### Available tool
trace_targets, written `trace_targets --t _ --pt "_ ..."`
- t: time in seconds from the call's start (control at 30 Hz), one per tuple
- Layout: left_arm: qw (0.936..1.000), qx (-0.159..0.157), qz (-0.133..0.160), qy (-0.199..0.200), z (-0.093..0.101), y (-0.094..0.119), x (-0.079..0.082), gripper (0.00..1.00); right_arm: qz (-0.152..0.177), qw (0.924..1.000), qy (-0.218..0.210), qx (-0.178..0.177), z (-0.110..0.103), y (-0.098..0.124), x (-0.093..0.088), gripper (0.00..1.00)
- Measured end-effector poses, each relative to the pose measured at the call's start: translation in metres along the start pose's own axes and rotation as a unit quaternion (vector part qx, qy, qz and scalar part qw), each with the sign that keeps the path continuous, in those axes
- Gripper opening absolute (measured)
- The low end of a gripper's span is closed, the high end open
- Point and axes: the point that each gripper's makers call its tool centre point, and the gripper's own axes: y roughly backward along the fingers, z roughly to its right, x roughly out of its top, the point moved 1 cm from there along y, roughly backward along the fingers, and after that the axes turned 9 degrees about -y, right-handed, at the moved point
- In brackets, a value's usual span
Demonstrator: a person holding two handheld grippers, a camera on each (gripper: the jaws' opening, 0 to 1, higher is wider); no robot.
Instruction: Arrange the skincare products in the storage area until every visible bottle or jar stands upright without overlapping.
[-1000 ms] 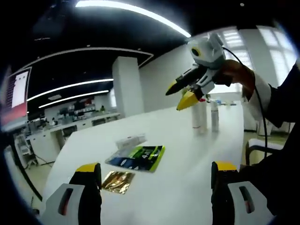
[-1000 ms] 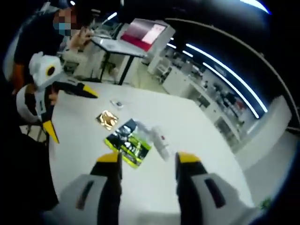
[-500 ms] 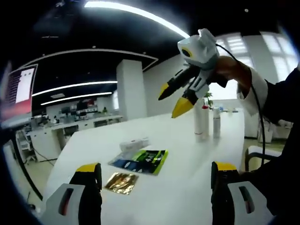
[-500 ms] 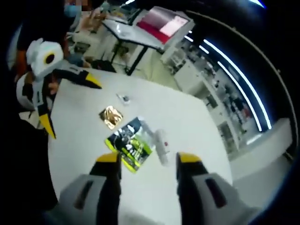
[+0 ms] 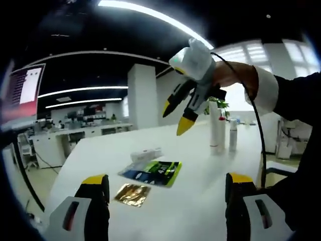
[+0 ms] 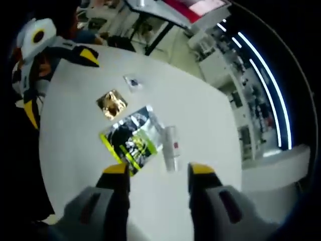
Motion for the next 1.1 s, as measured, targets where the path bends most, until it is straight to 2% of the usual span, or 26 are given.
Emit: trace_targets --t 0.07,0.17,0.27,0.33,0.4,0.57,0.7,0.87,0.97,1.1 --pt "1.0000 0.002 0.002 0.002 0.000 0.000 0.001 0.98 -0.014 0.9998 0.006 0.010 0.003 -0.006 -0.001 0.45" --pt "0.9999 0.000 0.009 0.008 0.000 0.001 0.004 0.98 -0.041 0.9989 0.022 0.008 0.012 -0.014 -0.006 0.45" --pt "0.9998 0.001 0.013 0.018 -0.001 0.001 0.005 0.99 -0.053 0.9980 0.033 0.012 0.012 -0.019 -0.008 0.45" --pt "0.9994 0.013 0.014 0.030 -0.006 0.002 0.004 0.99 -0.058 0.9974 0.040 0.013 0.011 -0.023 -0.009 0.44" --pt "0.9991 0.019 0.015 0.036 -0.011 0.004 0.003 0.99 -0.052 0.9961 0.071 0.011 0.015 -0.030 -0.003 0.42" --pt "0.9986 0.026 0.021 0.042 -0.018 0.009 0.003 0.99 -0.069 0.9943 0.076 0.029 0.013 -0.045 -0.003 0.42" --pt "0.9985 0.027 0.019 0.043 -0.019 0.009 0.002 0.99 -0.096 0.9909 0.085 0.043 0.007 -0.059 -0.014 0.42" --pt "0.9985 0.026 0.014 0.045 -0.019 0.007 -0.002 0.99 -0.119 0.9882 0.074 0.063 0.010 -0.072 -0.023 0.42" --pt "0.9986 0.026 0.015 0.043 -0.020 0.008 -0.002 0.99 -0.129 0.9862 0.070 0.077 0.026 -0.085 -0.019 0.44" --pt "0.9985 0.027 0.013 0.045 -0.022 0.007 -0.004 0.99 -0.135 0.9835 0.067 0.100 0.023 -0.092 -0.020 0.43"
